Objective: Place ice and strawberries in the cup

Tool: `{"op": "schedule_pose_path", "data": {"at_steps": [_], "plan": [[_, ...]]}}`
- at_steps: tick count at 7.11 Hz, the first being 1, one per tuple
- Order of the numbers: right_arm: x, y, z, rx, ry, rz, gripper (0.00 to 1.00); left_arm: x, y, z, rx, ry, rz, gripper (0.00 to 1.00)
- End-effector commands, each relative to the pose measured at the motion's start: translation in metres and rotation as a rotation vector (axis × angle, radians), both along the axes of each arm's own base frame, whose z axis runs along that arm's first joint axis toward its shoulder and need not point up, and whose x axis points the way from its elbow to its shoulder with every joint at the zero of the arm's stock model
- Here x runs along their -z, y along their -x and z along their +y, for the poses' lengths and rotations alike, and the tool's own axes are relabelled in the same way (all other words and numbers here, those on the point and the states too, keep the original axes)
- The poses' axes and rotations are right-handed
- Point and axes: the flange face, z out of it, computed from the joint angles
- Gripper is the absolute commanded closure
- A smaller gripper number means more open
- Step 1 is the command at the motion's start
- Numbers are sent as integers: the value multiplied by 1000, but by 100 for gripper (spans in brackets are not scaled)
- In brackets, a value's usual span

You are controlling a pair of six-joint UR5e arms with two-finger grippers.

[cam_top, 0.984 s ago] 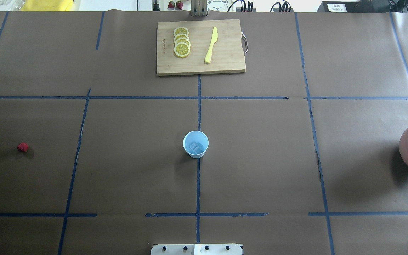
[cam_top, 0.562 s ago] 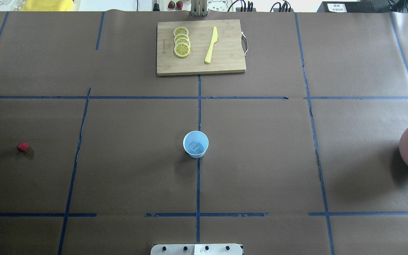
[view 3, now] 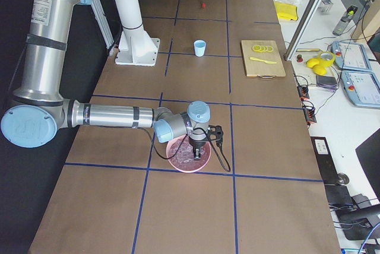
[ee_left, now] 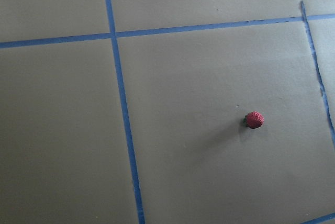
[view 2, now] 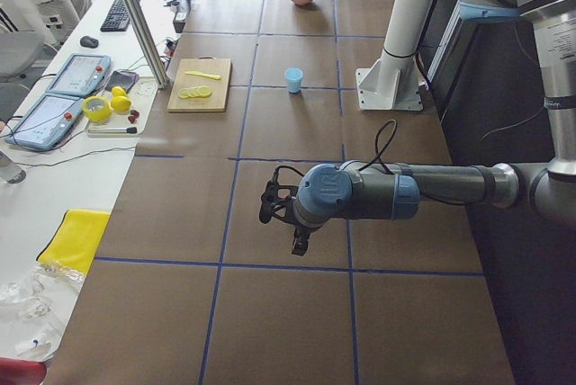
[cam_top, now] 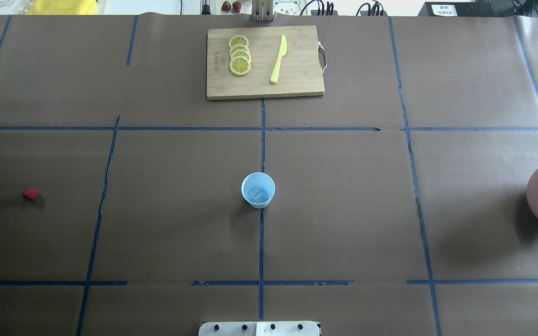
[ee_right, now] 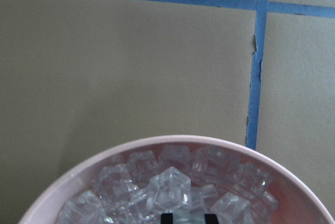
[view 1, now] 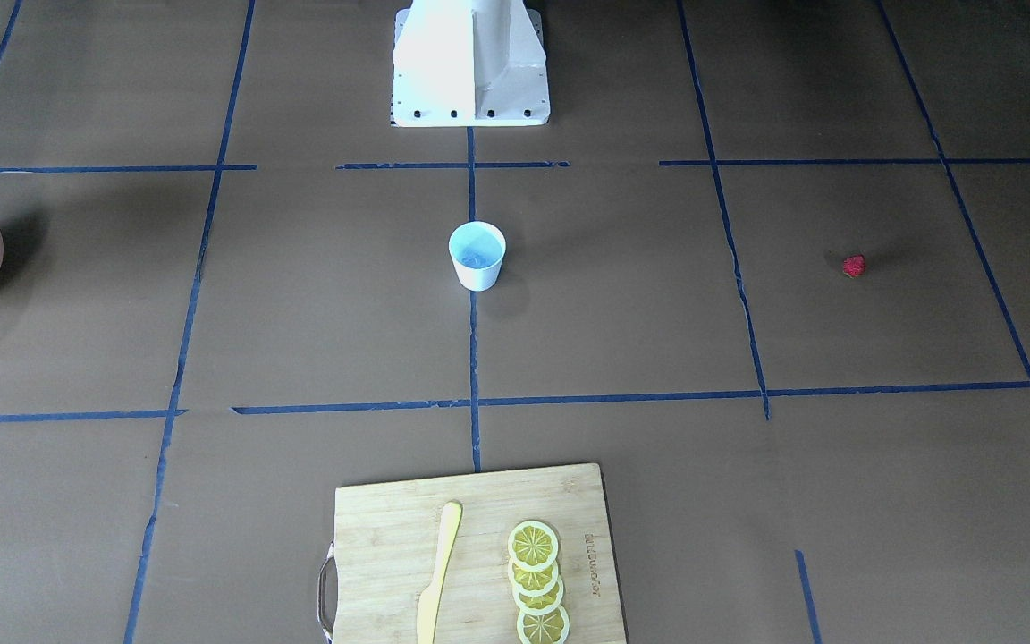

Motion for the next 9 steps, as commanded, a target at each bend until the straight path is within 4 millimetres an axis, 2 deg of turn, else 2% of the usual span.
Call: {"op": "schedule_pose_path", "data": {"at_steps": [1, 2, 3, 5, 6, 7, 9], "plan": [[3, -8, 10, -3, -56, -22, 100, -1, 0, 0, 1, 3, 3, 0], [15, -28, 13, -41, -92, -31, 100, 0, 0, 0, 1, -1, 4, 0], [34, -38, 17, -55, -132, -40, 100, 2, 0, -1, 1, -5, 2, 0], [89, -33, 8, -96, -178, -91, 100, 5, 0, 0, 1, -11, 3, 0], [126, -14, -8, -145, -99, -215, 100, 6, 0, -1, 1, -13, 2, 0], [170, 20, -31, -205, 17, -318, 100, 7, 0, -1, 1, -14, 2, 0], [279, 123, -57, -256, 153, -445, 100, 12, 0, -2, 1, -26, 1, 0]]}}
